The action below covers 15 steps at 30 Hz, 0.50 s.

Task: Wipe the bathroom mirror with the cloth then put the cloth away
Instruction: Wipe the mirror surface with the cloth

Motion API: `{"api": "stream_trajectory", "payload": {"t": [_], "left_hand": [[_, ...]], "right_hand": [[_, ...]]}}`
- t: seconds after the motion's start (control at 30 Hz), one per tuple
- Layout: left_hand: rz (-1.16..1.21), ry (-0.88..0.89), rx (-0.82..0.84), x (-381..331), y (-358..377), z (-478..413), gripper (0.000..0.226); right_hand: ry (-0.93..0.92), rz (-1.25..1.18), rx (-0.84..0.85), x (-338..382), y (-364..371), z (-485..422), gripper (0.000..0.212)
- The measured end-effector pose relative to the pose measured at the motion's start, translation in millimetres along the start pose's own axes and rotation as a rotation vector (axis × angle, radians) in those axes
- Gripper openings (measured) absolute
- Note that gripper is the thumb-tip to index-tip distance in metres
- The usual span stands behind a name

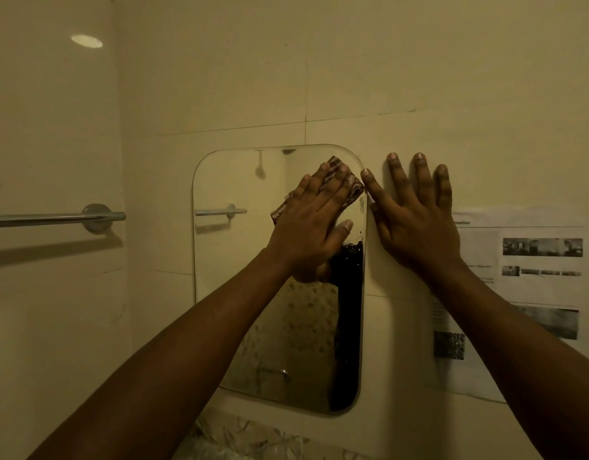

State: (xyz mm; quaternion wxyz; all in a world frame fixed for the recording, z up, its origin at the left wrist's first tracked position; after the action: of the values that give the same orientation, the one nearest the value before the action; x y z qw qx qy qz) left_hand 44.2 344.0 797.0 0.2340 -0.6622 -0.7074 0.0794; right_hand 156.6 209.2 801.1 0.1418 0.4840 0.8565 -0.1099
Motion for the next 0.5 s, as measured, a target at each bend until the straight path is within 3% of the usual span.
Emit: {"api": "stream_trajectory", "payload": {"t": [0.5], "left_hand": [[-0.074,0.198,0.092,-20.7,34.5,49.5,0.086]], "right_hand": [[-0.031,-0.012,0.015,1.0,0.4,0.4,0.064]]}}
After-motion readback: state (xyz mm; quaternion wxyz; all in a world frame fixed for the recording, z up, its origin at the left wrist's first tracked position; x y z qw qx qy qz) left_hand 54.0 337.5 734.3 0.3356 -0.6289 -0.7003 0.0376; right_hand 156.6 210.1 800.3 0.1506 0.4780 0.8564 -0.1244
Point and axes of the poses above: each hand's wrist, its own z-axis away from the middle knuckle, its own y-axis out of the palm, x = y × z, the point moved 7 cm from there along -z, towards the middle knuckle, and after that the axes turned 14 degrees about z, right-handed, at the moved point
